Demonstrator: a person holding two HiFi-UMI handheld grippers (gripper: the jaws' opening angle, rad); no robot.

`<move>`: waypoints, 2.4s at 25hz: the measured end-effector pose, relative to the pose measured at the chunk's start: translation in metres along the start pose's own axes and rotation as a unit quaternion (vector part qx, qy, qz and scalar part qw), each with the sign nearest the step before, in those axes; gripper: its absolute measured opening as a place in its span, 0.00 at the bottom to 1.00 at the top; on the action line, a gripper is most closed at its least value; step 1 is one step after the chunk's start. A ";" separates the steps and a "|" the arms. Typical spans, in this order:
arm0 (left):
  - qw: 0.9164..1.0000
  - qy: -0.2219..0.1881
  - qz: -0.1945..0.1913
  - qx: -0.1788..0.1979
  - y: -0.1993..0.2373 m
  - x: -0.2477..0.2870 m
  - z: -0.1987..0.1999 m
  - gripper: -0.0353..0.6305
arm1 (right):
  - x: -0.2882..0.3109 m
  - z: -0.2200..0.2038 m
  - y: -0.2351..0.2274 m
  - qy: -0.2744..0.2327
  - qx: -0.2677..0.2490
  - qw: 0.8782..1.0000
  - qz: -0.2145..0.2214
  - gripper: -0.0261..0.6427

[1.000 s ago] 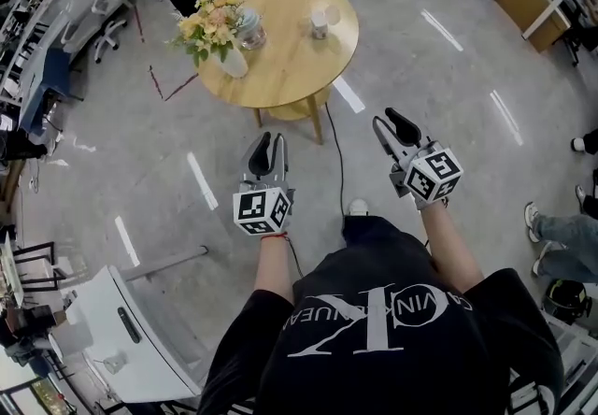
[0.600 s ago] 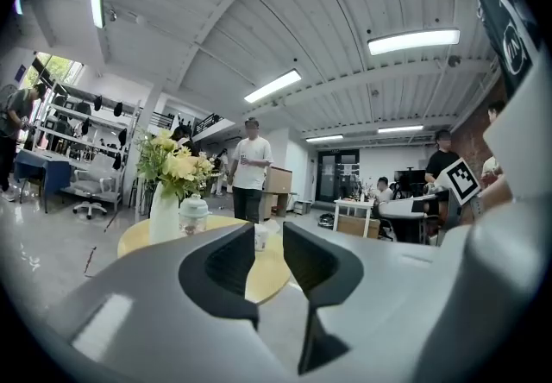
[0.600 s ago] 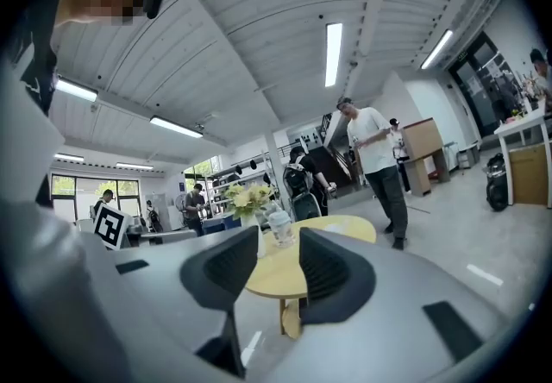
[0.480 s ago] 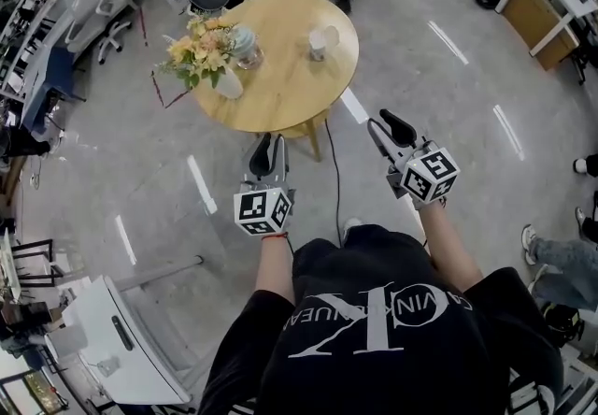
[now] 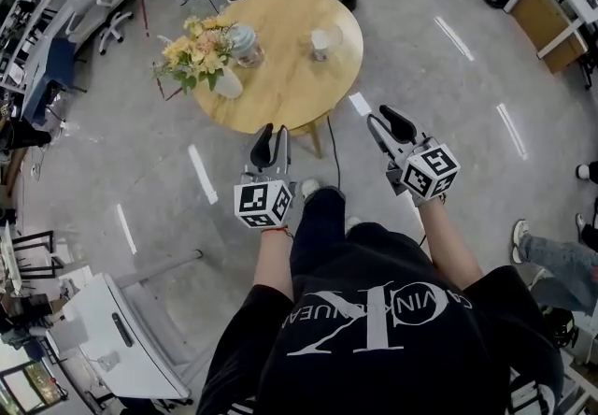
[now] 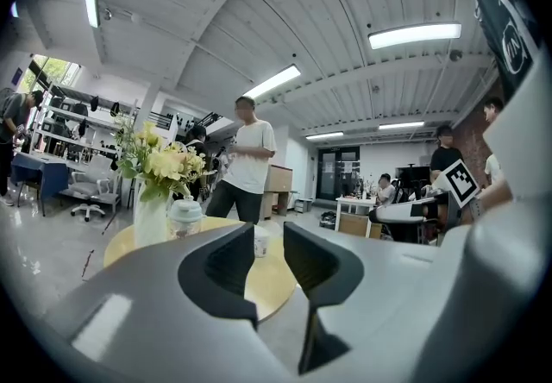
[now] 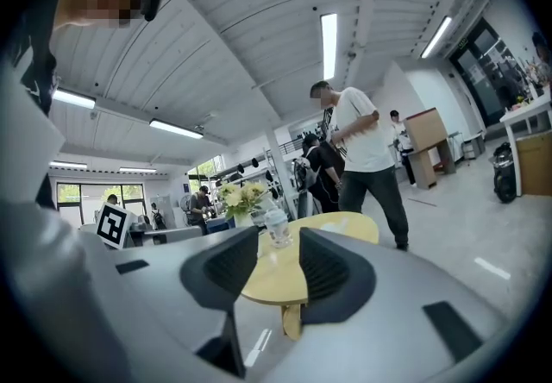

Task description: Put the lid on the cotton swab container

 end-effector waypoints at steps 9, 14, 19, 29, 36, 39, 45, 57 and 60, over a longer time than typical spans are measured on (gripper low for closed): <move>1.000 0.006 -0.014 0.002 0.023 0.042 -0.004 0.19 | 0.042 0.004 -0.027 0.003 0.000 1.000 0.001 0.21; 0.999 0.017 -0.033 0.005 0.038 0.074 -0.001 0.19 | 0.070 0.011 -0.045 0.009 0.007 1.000 -0.004 0.21; 0.998 0.028 -0.058 0.017 0.046 0.107 0.001 0.20 | 0.096 0.011 -0.064 0.014 0.019 1.000 -0.013 0.21; 0.992 0.052 -0.113 0.038 0.053 0.155 -0.005 0.20 | 0.130 0.007 -0.087 0.025 0.037 0.998 -0.041 0.21; 0.983 0.065 -0.163 0.044 0.055 0.191 -0.010 0.22 | 0.147 0.005 -0.102 0.025 0.046 0.996 -0.069 0.21; 0.978 0.071 -0.190 0.046 0.055 0.205 -0.012 0.24 | 0.153 0.004 -0.106 0.026 0.049 0.995 -0.084 0.21; 0.968 0.079 -0.229 0.060 0.051 0.232 -0.018 0.31 | 0.160 0.002 -0.113 0.026 0.058 0.993 -0.101 0.21; 0.950 0.155 -0.258 0.087 0.037 0.275 -0.051 0.51 | 0.182 -0.013 -0.151 0.060 0.086 0.991 -0.078 0.21; 0.947 0.173 -0.257 0.089 0.038 0.287 -0.061 0.52 | 0.189 -0.014 -0.166 0.075 0.094 0.990 -0.070 0.21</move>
Point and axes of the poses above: the fingertips, and each gripper's own axes: x forward along the fingers, y to its left, z out of its top, the point moved 8 cm from there along -x, backward along the fingers, and after that the axes turned 6 degrees about z, right-handed, at the moved point
